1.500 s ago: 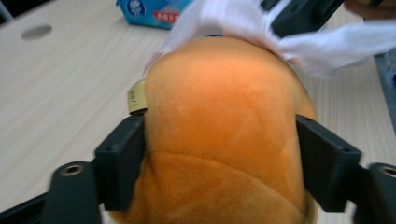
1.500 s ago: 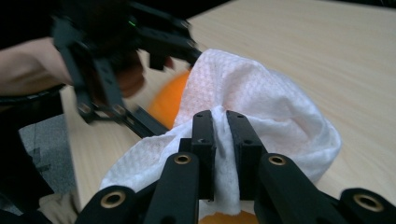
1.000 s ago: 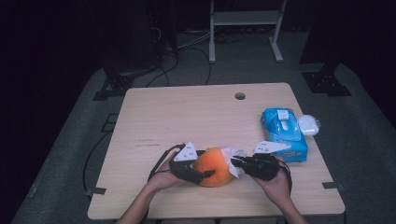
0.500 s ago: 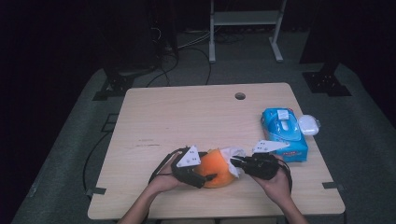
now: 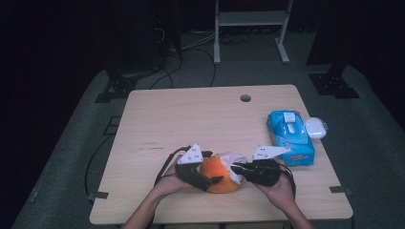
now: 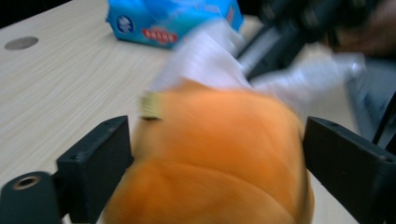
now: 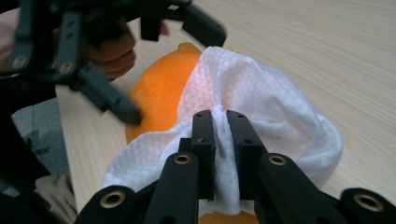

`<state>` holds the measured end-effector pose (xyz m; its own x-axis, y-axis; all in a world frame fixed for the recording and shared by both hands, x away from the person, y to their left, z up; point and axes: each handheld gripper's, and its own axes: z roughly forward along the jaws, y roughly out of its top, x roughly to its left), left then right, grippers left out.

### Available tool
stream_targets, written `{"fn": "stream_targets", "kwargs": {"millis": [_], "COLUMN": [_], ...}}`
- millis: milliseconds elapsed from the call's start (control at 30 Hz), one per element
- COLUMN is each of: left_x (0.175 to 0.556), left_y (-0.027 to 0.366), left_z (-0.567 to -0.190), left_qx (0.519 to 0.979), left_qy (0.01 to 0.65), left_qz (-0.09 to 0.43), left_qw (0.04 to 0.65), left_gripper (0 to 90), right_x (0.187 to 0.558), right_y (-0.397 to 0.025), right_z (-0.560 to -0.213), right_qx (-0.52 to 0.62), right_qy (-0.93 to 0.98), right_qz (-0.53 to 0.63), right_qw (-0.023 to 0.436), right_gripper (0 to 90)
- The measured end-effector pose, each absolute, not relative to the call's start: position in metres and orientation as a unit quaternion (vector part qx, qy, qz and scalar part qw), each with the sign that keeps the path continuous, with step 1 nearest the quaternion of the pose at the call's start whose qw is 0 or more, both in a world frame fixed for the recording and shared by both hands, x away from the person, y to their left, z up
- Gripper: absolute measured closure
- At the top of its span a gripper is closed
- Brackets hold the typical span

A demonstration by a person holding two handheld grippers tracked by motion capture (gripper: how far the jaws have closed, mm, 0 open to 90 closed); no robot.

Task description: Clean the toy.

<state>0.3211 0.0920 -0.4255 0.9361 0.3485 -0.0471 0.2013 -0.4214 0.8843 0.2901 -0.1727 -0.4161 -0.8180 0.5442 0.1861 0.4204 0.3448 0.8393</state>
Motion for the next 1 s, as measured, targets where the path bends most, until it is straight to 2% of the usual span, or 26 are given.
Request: {"fn": "stream_targets", "kwargs": {"millis": [67, 133, 200, 333, 433, 600, 633, 733, 767, 800, 867, 1000], "left_x": [0.324, 0.326, 0.322, 0.316, 0.317, 0.321, 0.319, 0.318, 0.318, 0.317, 0.317, 0.319], "left_y": [0.092, 0.090, 0.088, 0.086, 0.088, 0.089, 0.088, 0.088, 0.088, 0.087, 0.080, 0.079], "left_z": [-0.429, -0.436, -0.439, -0.436, -0.434, -0.441, -0.441, -0.434, -0.433, -0.432, -0.433, -0.435], "left_qx": [0.843, 0.849, 0.849, 0.854, 0.857, 0.857, 0.859, 0.845, 0.838, 0.832, 0.834, 0.842], "left_qy": [0.171, 0.182, 0.177, 0.151, 0.149, 0.161, 0.153, 0.156, 0.159, 0.163, 0.177, 0.177], "left_qz": [0.052, 0.023, 0.029, 0.040, 0.037, 0.017, 0.025, 0.060, 0.065, 0.079, 0.102, 0.080], "left_qw": [0.508, 0.495, 0.498, 0.497, 0.492, 0.489, 0.487, 0.508, 0.518, 0.524, 0.513, 0.503], "left_gripper": [3.0, 6.5, 12.5, 16.5, 12.9, 7.1, 9.0, 23.4, 25.8, 26.3, 24.9, 14.0], "right_x": [0.289, 0.291, 0.293, 0.287, 0.284, 0.292, 0.292, 0.289, 0.287, 0.287, 0.285, 0.291], "right_y": [-0.174, -0.176, -0.179, -0.175, -0.165, -0.174, -0.175, -0.174, -0.174, -0.174, -0.176, -0.175], "right_z": [-0.417, -0.418, -0.418, -0.409, -0.405, -0.414, -0.413, -0.410, -0.403, -0.399, -0.392, -0.405], "right_qx": [0.290, 0.291, 0.303, 0.308, 0.294, 0.309, 0.311, 0.312, 0.309, 0.309, 0.302, 0.312], "right_qy": [0.819, 0.819, 0.816, 0.800, 0.808, 0.805, 0.805, 0.803, 0.800, 0.795, 0.788, 0.803], "right_qz": [0.492, 0.492, 0.489, 0.510, 0.503, 0.503, 0.502, 0.502, 0.505, 0.511, 0.527, 0.493], "right_qw": [0.060, 0.055, 0.057, 0.073, 0.084, 0.060, 0.064, 0.080, 0.102, 0.105, 0.104, 0.120], "right_gripper": [81.4, 81.2, 81.2, 81.2, 81.2, 81.3, 81.2, 81.2, 81.1, 81.2, 81.0, 81.1]}}
